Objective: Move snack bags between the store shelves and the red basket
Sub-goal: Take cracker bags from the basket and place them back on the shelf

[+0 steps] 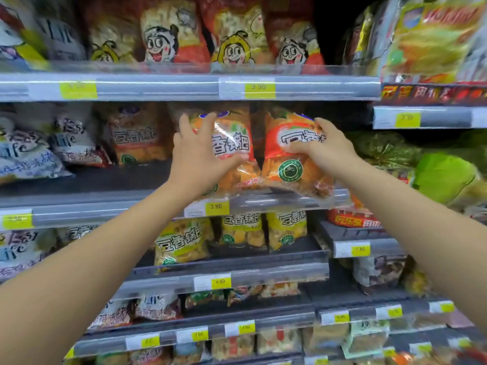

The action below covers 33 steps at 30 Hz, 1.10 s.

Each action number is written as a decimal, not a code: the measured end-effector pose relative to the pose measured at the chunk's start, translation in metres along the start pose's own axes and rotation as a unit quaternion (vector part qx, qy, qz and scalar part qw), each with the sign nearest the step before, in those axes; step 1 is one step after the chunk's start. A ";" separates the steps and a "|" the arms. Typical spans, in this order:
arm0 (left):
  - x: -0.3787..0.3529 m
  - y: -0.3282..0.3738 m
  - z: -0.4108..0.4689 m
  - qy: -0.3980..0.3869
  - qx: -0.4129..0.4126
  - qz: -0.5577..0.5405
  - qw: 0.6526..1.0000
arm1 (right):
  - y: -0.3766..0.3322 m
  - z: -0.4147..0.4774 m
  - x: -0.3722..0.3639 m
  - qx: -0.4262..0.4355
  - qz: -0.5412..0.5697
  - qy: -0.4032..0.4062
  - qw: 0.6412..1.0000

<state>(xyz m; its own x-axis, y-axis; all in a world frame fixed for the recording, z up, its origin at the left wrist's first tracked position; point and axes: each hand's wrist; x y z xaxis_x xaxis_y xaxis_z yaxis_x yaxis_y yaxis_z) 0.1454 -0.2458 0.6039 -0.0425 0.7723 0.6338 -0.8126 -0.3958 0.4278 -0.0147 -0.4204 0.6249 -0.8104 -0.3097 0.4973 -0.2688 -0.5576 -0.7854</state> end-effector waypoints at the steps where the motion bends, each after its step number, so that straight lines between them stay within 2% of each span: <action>1: -0.007 0.004 0.007 -0.003 0.001 0.011 1.000 | 0.003 0.011 0.001 0.001 -0.002 -0.002 1.000; 6: -0.041 0.019 0.034 -0.018 0.013 0.064 0.998 | 0.023 0.059 -0.003 0.006 0.020 0.003 1.000; 9: -0.062 0.023 0.044 -0.061 0.019 0.098 0.993 | 0.034 0.089 -0.014 -0.017 0.011 0.015 1.000; 14: -0.104 0.013 0.075 -0.046 0.011 0.150 0.988 | 0.050 0.131 -0.035 -0.018 -0.041 -0.006 0.999; 20: -0.139 -0.008 0.097 0.012 -0.028 0.147 0.989 | 0.072 0.149 -0.053 0.087 -0.141 0.037 0.985; 23: -0.154 -0.015 0.108 0.030 -0.040 0.162 0.985 | 0.091 0.160 -0.060 0.110 -0.179 0.044 0.977; 28: -0.161 -0.023 0.105 0.049 -0.034 0.132 0.989 | 0.100 0.167 -0.074 0.079 -0.263 0.066 0.959; 33: -0.156 -0.018 0.100 0.037 -0.029 0.124 0.991 | 0.103 0.163 -0.078 0.058 -0.220 0.071 0.971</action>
<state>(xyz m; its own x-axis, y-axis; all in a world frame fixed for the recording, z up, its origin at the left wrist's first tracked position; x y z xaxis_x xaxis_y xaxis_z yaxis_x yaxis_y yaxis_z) 0.2245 -0.4084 0.5620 -0.2851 0.6906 0.6647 -0.8044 -0.5494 0.2258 0.1055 -0.5789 0.5657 -0.6965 0.0831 0.7127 -0.5520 -0.6967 -0.4581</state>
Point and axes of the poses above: each hand's wrist, its own z-axis towards the middle knuckle, its own x-axis out of the back of the hand, y = z × x, and after that the axes turned 2 degrees about x, right-handed
